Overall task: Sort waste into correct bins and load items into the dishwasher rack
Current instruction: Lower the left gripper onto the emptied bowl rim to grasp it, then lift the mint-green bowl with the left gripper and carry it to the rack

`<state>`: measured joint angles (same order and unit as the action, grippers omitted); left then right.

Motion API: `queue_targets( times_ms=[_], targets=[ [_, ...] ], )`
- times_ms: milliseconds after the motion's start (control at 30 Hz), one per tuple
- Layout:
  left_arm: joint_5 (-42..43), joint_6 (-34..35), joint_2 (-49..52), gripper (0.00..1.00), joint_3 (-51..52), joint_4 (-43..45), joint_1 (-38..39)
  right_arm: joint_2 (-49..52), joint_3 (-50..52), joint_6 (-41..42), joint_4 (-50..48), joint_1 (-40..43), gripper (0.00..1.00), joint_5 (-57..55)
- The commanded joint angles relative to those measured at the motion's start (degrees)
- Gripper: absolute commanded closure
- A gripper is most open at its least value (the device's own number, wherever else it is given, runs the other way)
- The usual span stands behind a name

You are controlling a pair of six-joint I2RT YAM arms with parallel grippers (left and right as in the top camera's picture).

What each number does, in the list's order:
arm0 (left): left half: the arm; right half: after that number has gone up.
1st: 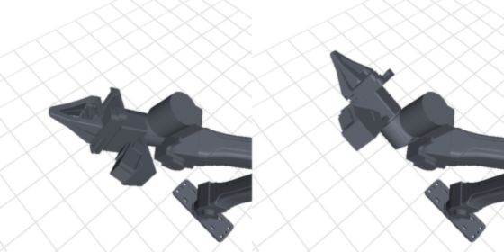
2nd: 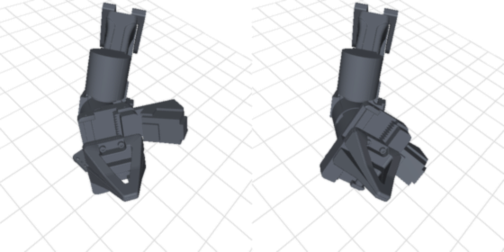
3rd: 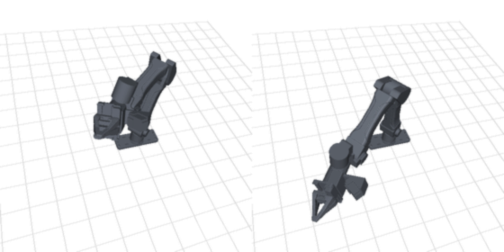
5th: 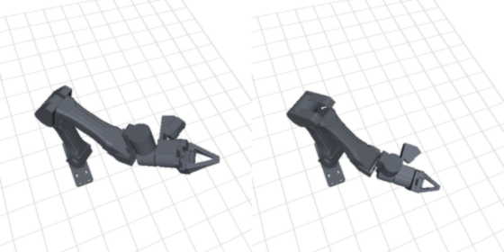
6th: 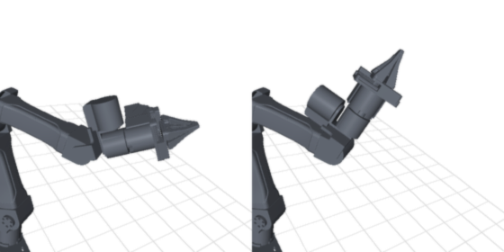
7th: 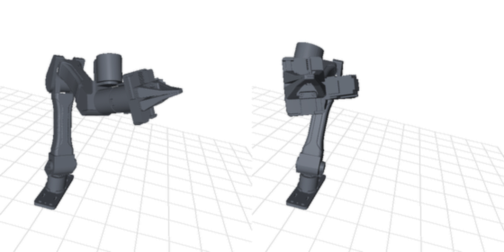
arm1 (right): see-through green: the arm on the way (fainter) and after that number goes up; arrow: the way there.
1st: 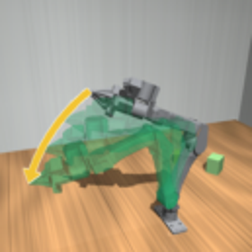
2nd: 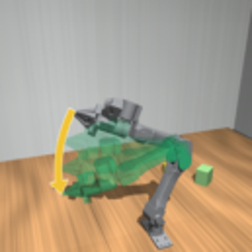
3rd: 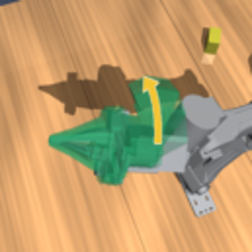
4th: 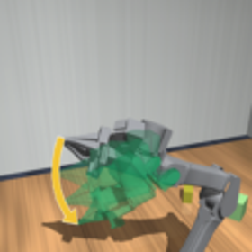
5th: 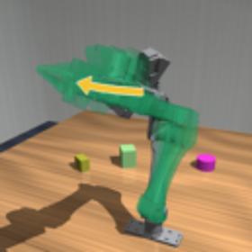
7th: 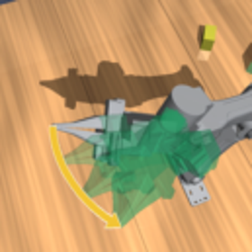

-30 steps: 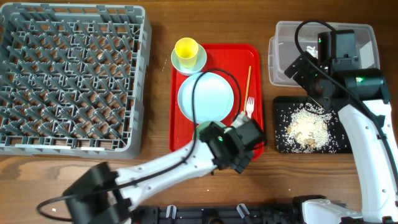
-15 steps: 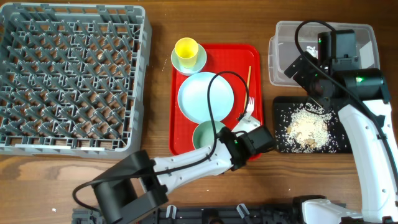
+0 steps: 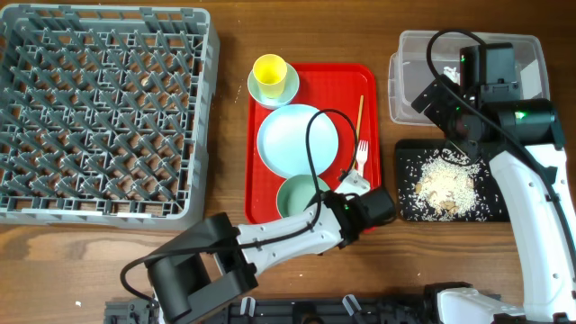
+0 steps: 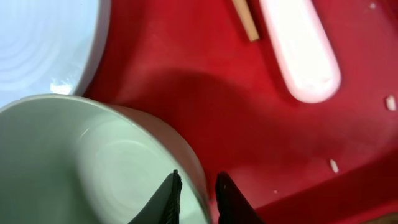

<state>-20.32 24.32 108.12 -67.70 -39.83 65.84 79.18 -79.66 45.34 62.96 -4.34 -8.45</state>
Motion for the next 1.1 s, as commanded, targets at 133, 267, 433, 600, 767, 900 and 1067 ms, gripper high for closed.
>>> queue_targets(
  times_ms=[133, 267, 433, 600, 767, 900, 1067],
  targets=[
    [-1.3, -0.1, 2.7, 0.83, -0.9, -0.5, 2.2, 0.1, -0.3, -0.3, 0.0, 0.1, 0.00, -1.0],
    [-2.8, -0.1, 4.2, 0.83, -0.9, -2.1, 2.1, 0.1, -0.3, -0.3, 0.0, 0.1, 0.00, -1.0],
    [-5.7, -0.1, 4.4, 0.92, -0.9, -2.6, 2.1, 0.1, -0.3, -0.3, 0.0, 0.1, 0.00, -1.0],
    [-12.1, -0.1, 4.4, 0.96, -0.9, -3.4, 2.2, 0.1, -0.3, -0.3, 0.0, 0.1, 0.00, -1.0],
    [-13.0, 0.0, 4.4, 0.96, -2.2, -8.2, 2.2, 0.1, -0.3, -0.3, 0.0, 0.1, 0.00, -1.0],
    [-19.2, 0.2, 4.0, 0.96, -3.8, -12.0, 2.1, 0.1, -0.3, -0.3, 0.0, 0.1, 0.00, -1.0],
    [-25.5, 0.2, 1.4, 0.96, -4.3, -13.2, -2.5, 0.1, -0.3, -0.3, 0.0, 0.1, 0.00, -1.0]
  ],
)
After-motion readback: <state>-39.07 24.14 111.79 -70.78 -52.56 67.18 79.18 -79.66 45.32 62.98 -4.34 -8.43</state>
